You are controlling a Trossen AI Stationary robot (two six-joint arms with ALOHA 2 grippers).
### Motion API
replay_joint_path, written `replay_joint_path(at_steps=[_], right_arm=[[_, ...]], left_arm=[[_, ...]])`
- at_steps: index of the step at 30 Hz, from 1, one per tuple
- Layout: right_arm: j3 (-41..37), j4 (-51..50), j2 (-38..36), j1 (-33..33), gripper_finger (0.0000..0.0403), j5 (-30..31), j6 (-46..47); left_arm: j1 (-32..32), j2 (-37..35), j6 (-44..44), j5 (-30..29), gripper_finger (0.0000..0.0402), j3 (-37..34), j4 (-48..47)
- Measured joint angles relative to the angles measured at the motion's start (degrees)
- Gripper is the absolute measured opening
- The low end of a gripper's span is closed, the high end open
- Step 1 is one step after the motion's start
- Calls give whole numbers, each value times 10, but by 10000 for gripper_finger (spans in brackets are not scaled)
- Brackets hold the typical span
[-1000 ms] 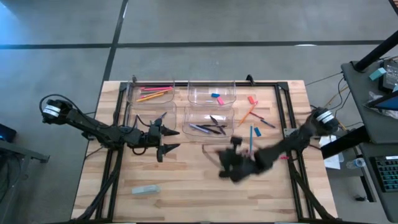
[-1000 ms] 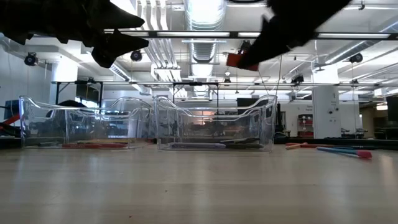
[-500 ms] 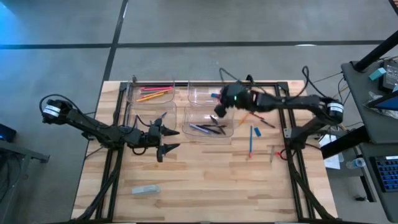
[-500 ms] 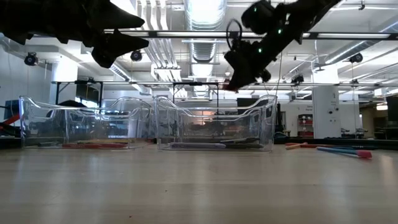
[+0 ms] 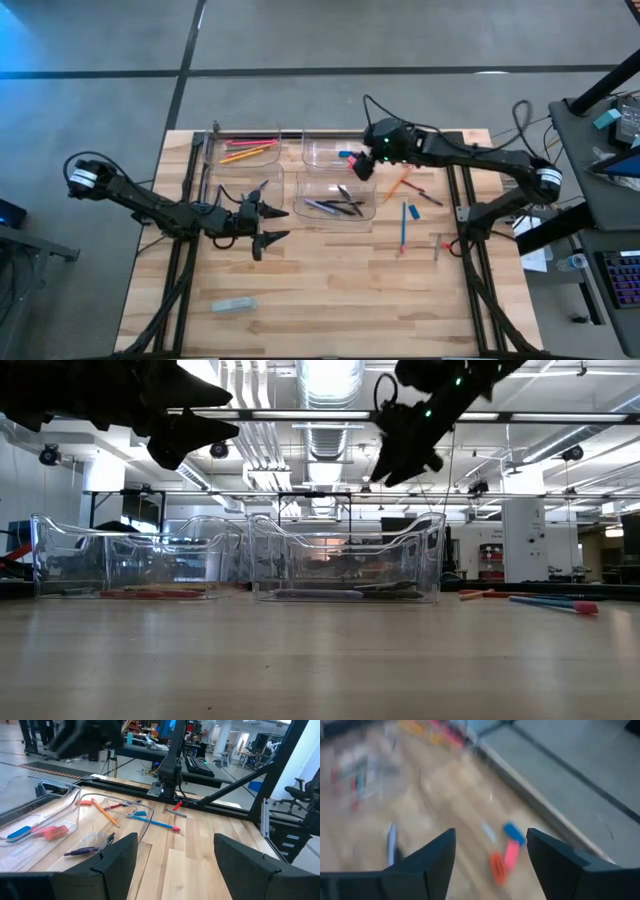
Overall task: Sort crayons/erasers/pens/pencils in bins
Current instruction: Put the gray crayon into the bottom left transparent bin
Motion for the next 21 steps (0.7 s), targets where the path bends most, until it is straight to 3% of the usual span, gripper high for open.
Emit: replay_joint_path(at_steps=[5,9,16,21], right_arm=[[69,-241,-54,41,235,0,16],[76,-379,-100,84,227,3,151],[-3,-515,-164,200,224,29,398],[-82,-542,-185,271,224,-14,548]], left_arm=[[0,0,0,0,246,0,-1],[0,0,-1,0,246,0,-1],[0,0,-15,0,246,0,-1],[0,0,-16,0,246,0,-1]])
